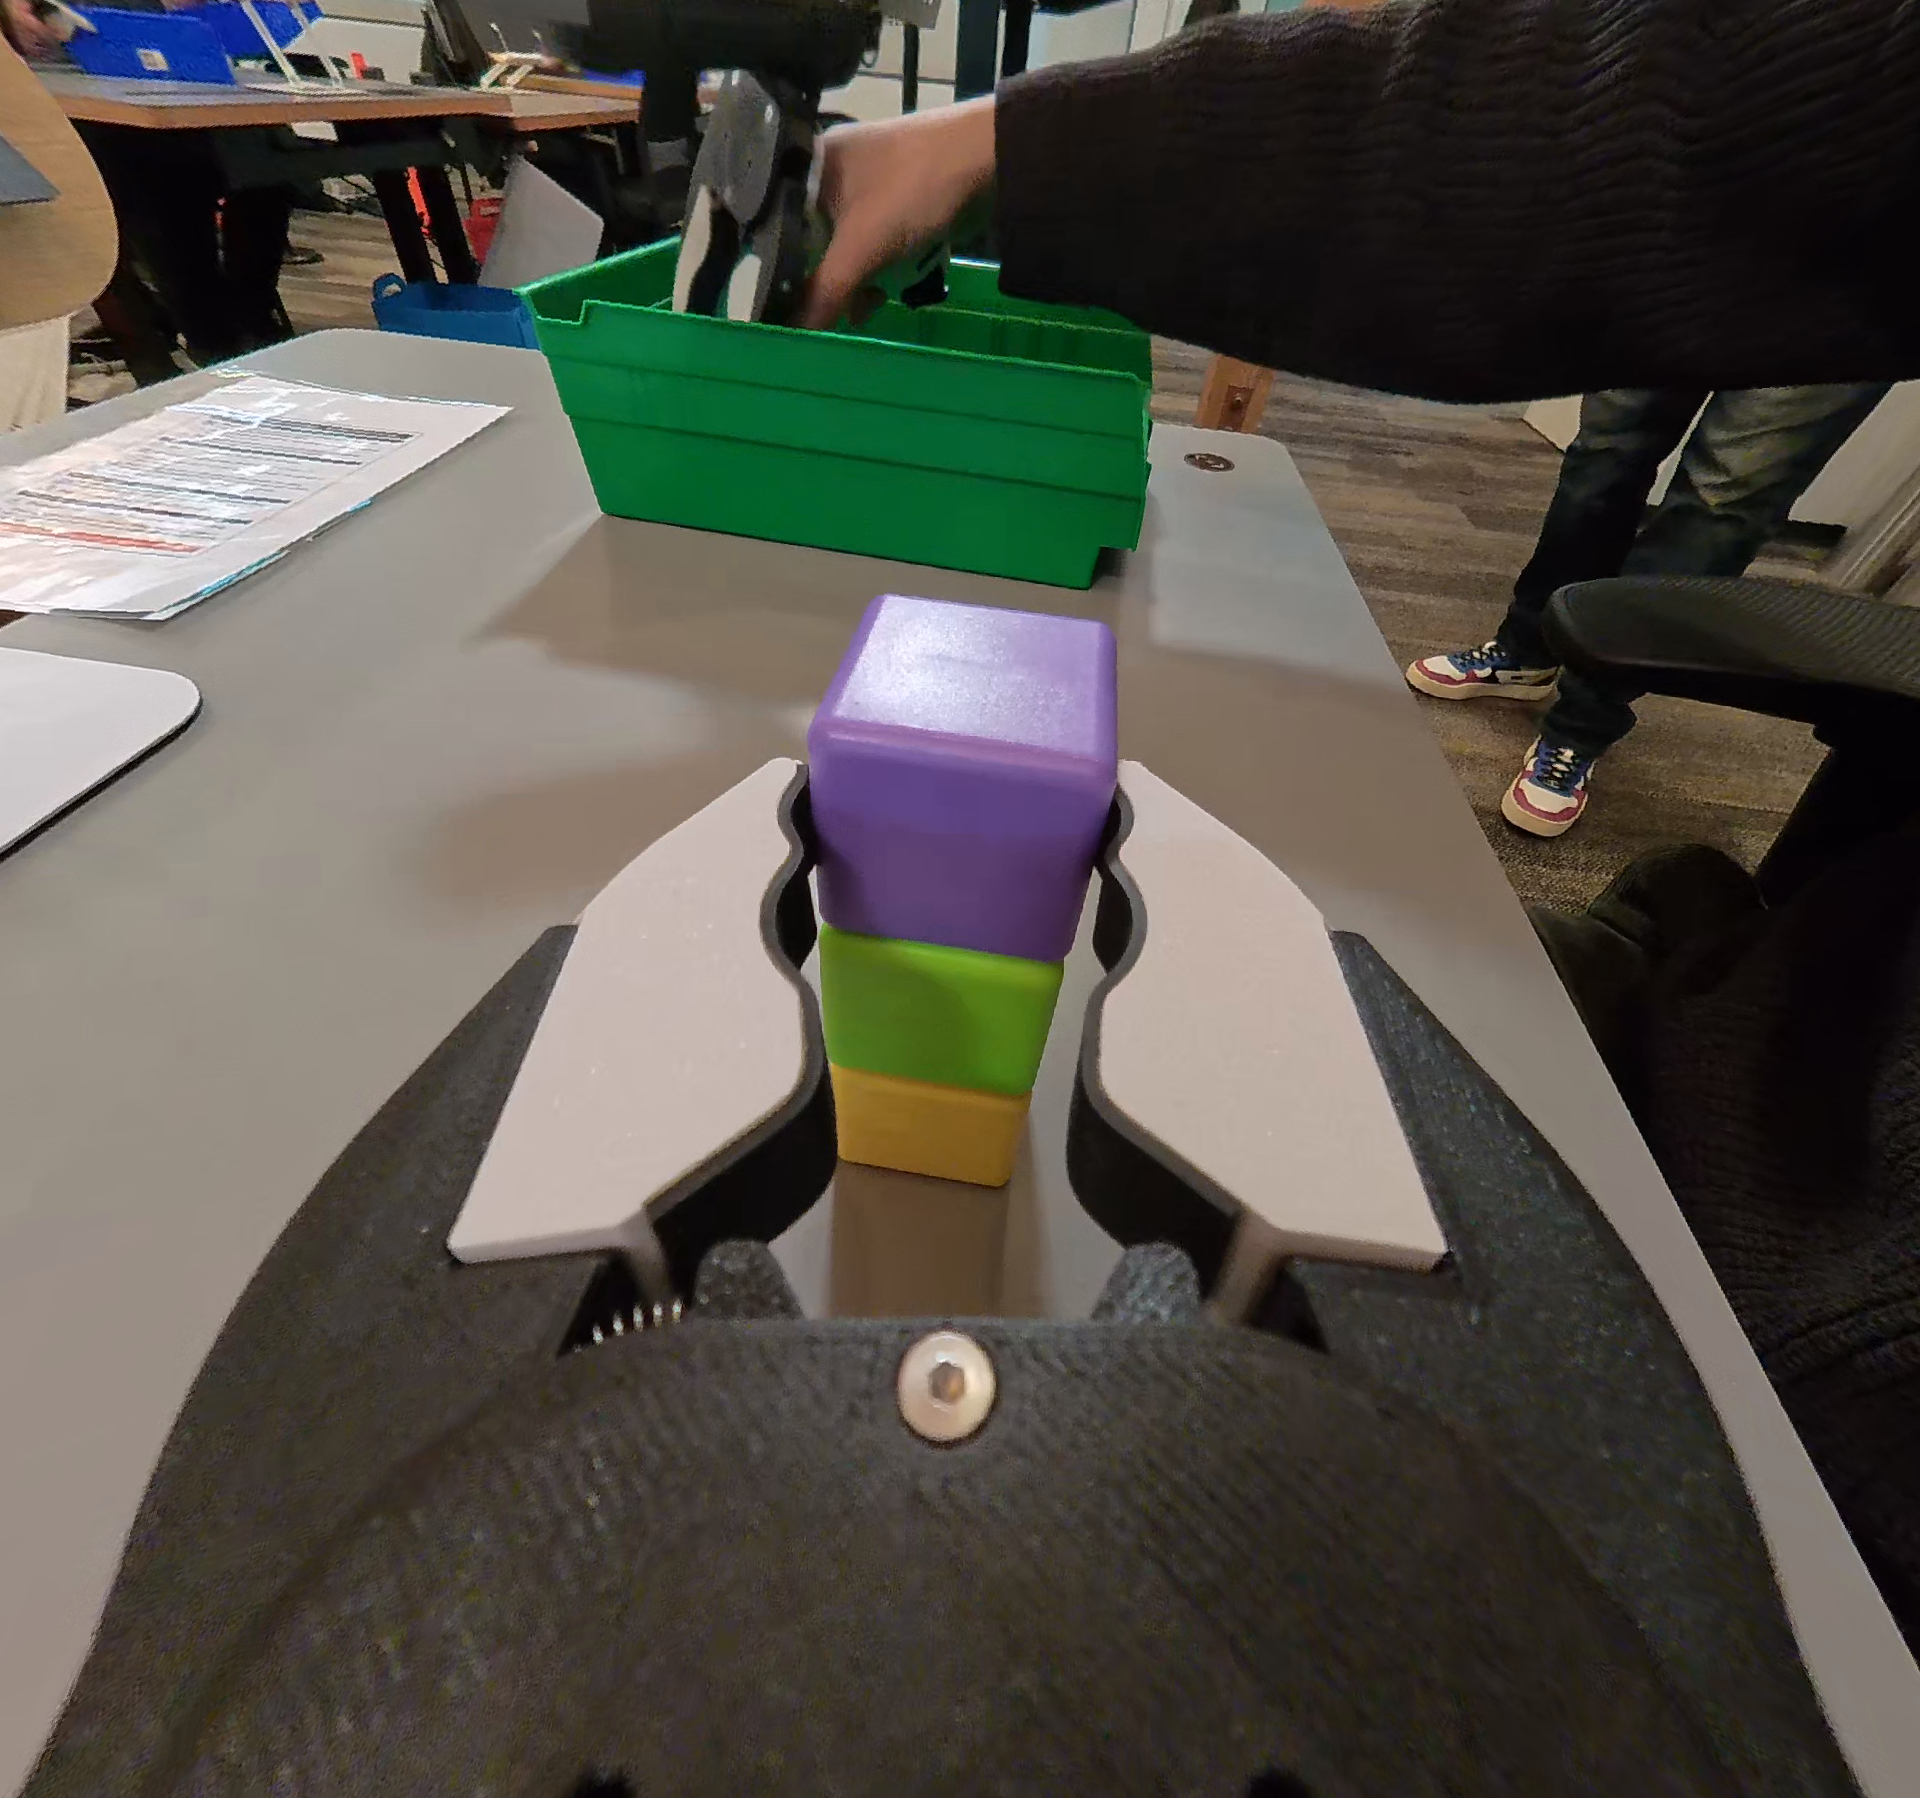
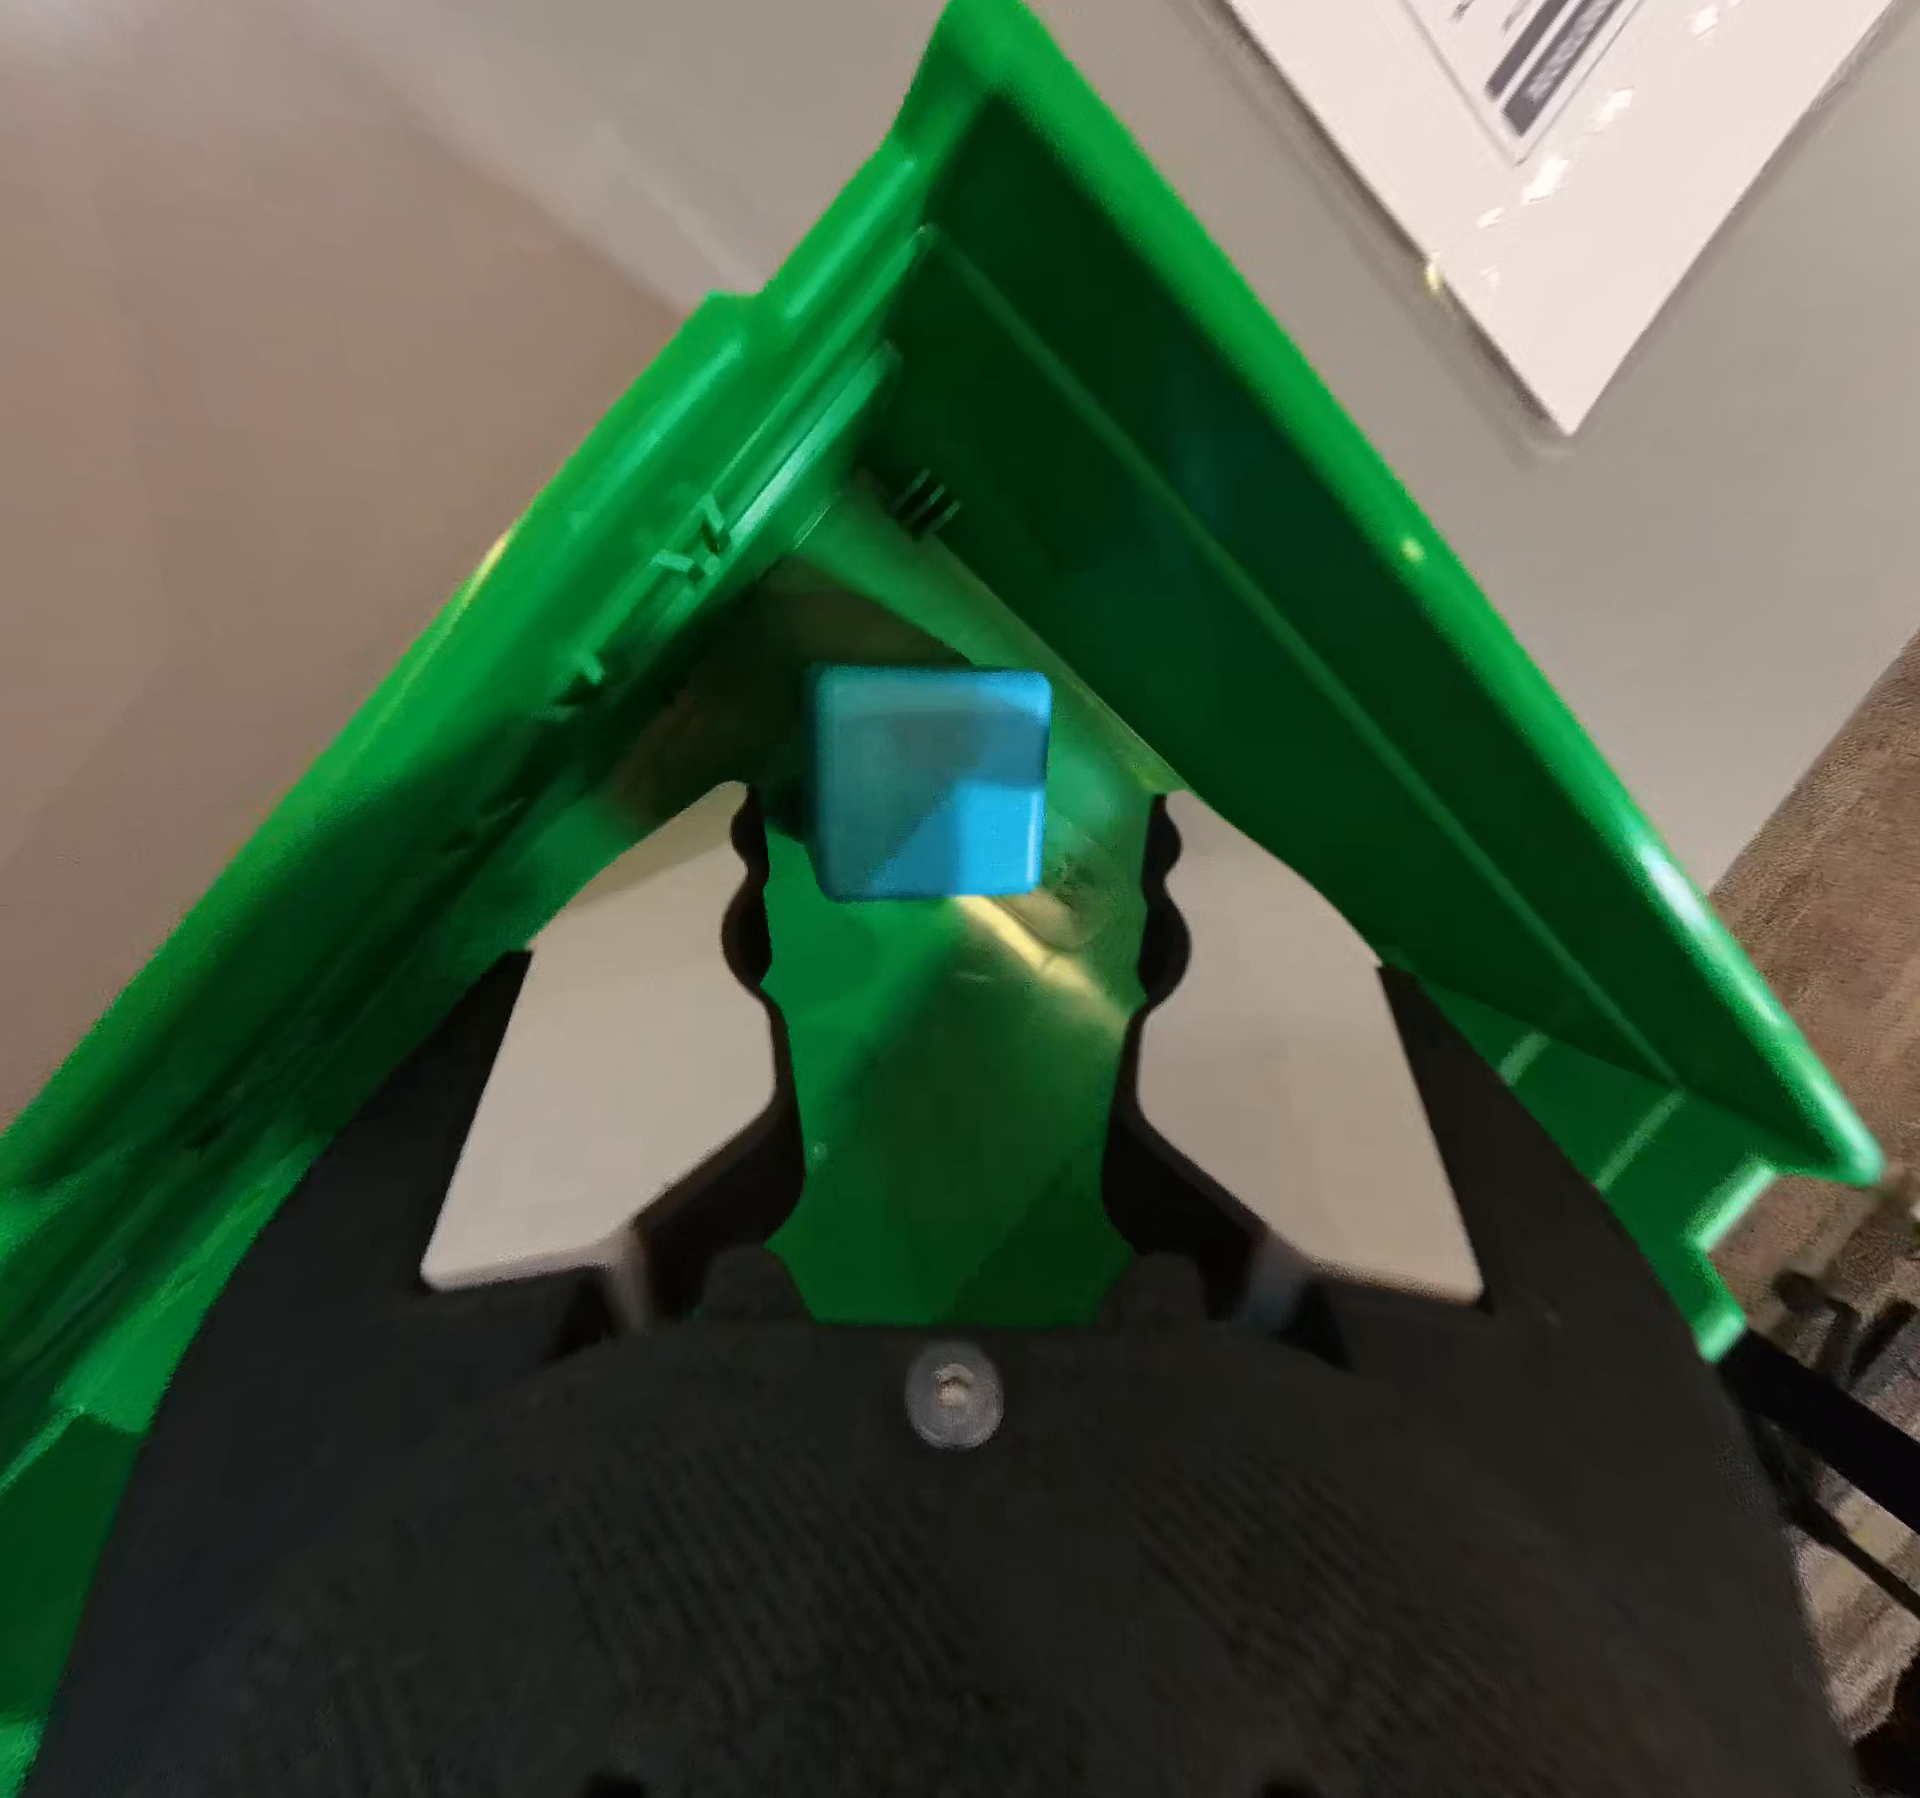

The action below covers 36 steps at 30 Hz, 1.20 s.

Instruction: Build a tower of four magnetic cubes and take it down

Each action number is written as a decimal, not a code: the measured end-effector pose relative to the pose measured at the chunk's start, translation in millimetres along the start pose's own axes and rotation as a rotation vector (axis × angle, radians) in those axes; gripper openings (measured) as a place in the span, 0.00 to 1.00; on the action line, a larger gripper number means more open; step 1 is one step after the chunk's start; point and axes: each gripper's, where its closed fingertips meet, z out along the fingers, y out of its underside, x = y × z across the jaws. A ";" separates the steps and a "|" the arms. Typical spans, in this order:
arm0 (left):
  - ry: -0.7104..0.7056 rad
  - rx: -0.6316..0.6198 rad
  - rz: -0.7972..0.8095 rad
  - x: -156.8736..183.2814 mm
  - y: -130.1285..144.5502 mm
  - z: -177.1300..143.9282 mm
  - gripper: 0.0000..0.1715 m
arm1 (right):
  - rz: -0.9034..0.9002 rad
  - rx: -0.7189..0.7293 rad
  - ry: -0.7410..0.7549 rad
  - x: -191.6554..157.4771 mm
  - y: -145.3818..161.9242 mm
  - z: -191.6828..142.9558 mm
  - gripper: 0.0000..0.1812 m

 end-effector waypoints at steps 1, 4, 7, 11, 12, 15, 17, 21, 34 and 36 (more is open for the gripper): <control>-0.002 -0.001 0.001 0.0 0.1 0.1 0.31 | 0.002 0.018 0.006 1.8 -1.3 -6.8 0.40; 0.000 -0.001 -0.003 0.5 0.3 0.1 0.31 | 0.020 0.124 0.030 5.2 -12.1 -35.8 0.39; 0.010 -0.004 -0.014 1.4 0.8 0.4 0.31 | -0.025 0.312 0.086 -7.2 -38.0 -78.0 0.39; -0.009 -0.012 -0.016 -1.1 1.1 1.4 0.38 | -0.084 0.608 0.088 -58.1 -81.7 -144.8 0.40; -0.010 -0.009 -0.020 -1.2 0.0 1.3 0.42 | -0.092 0.697 0.050 -78.6 -92.9 -161.1 0.40; -0.022 -0.031 -0.020 -2.9 0.3 0.4 0.50 | -0.124 0.945 -0.128 -153.0 -117.8 -200.9 0.41; -0.035 -0.077 -0.005 -5.0 7.1 -0.8 0.53 | -0.151 1.049 -0.255 -202.1 -124.7 -212.8 0.43; -0.047 -0.141 0.010 -5.8 21.3 -1.4 0.53 | -0.157 1.170 -0.474 -272.1 -128.6 -211.2 0.44; -0.034 -0.216 -0.032 -5.0 36.2 5.0 0.43 | -0.139 1.194 -0.733 -343.7 -121.0 -156.1 0.43; -0.026 -0.214 -0.034 -4.2 36.0 4.9 0.41 | -0.138 1.183 -0.747 -348.2 -122.2 -151.0 0.43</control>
